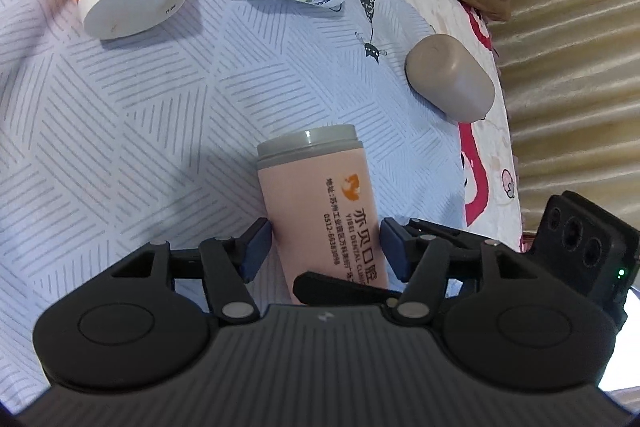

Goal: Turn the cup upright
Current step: 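Rotate the pink cup rim-up with the right tool while the left tool steadies it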

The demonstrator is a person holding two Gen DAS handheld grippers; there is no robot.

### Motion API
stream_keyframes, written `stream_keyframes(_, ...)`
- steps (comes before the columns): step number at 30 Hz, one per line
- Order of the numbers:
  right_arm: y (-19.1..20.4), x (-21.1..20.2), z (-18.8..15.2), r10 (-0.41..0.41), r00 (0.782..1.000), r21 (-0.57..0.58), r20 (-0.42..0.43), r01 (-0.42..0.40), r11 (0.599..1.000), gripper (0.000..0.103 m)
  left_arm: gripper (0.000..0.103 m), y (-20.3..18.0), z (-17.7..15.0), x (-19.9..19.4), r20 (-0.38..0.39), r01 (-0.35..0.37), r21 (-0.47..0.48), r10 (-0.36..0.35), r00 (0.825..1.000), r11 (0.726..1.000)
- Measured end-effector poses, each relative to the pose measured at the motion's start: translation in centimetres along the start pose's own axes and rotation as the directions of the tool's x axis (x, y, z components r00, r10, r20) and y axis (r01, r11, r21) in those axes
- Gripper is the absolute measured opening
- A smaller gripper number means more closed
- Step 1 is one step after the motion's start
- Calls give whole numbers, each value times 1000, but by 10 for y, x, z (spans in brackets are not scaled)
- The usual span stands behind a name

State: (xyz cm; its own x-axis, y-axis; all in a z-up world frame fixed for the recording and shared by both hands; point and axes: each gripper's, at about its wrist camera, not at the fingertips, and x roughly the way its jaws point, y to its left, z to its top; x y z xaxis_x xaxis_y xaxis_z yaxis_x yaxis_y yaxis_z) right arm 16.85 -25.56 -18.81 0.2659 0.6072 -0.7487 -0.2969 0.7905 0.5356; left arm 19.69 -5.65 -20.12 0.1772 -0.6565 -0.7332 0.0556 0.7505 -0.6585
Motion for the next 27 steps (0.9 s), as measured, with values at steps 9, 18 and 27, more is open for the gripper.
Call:
stream_keyframes(9, 19, -1, -4, -67, 994, -125, 85, 78, 989, 69, 59, -23, -9, -13, 125, -88, 172, 67, 990, 981)
stream_keyframes(18, 55, 5, -15, -239, 913, -326, 330, 348, 879, 67, 58, -34, -13, -27, 259, -115, 245, 50, 965, 963)
stream_keyframes(27, 62, 18, -16, -253, 835, -429, 489, 483, 764, 67, 58, -35, -13, -39, 352, -153, 272, 50, 935, 950)
